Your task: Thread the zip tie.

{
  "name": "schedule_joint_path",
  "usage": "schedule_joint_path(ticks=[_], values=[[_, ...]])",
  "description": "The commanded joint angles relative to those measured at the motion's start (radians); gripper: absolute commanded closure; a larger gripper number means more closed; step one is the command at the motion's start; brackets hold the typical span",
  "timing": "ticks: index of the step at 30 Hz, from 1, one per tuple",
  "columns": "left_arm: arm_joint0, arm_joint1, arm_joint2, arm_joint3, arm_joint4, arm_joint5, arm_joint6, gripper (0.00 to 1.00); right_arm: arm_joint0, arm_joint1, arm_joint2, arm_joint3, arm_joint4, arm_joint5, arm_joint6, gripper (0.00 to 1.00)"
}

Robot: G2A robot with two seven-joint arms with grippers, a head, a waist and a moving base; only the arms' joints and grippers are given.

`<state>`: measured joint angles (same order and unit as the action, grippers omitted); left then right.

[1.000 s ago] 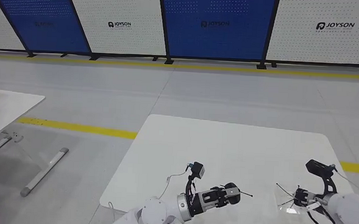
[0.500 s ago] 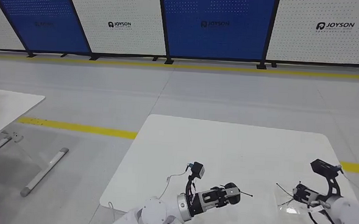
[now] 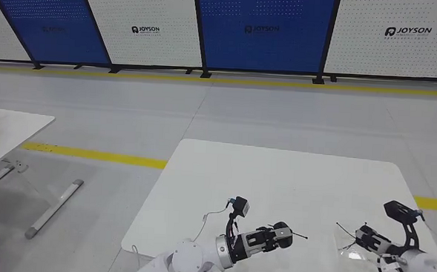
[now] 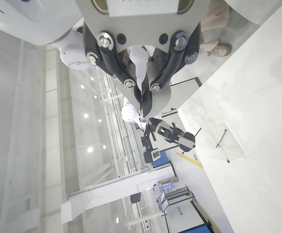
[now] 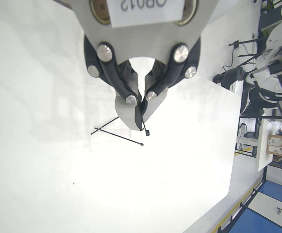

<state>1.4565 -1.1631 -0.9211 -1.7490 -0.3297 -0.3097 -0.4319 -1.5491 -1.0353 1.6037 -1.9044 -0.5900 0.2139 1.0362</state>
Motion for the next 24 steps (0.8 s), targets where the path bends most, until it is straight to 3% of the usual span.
schedule_joint_path(ticks=[1,4,9,12,24], values=[[0.0,0.0,0.0,0.0,0.0,0.0,0.0,1.0,-0.004,-0.002,0.0,-0.002,0.012,-0.006,-0.036,1.0],[0.0,0.0,0.0,0.0,0.0,0.0,0.0,1.0,-0.058,-0.006,0.034,-0.026,0.093,-0.093,-0.153,1.0],[0.0,0.0,0.0,0.0,0.0,0.0,0.0,1.0,-0.207,-0.013,0.112,-0.09,0.193,-0.219,-0.337,1.0],[0.0,0.0,0.0,0.0,0.0,0.0,0.0,1.0,-0.254,-0.016,0.137,-0.083,0.262,-0.283,-0.375,1.0],[0.0,0.0,0.0,0.0,0.0,0.0,0.0,1.0,-0.254,-0.016,0.137,-0.083,0.262,-0.283,-0.375,1.0]])
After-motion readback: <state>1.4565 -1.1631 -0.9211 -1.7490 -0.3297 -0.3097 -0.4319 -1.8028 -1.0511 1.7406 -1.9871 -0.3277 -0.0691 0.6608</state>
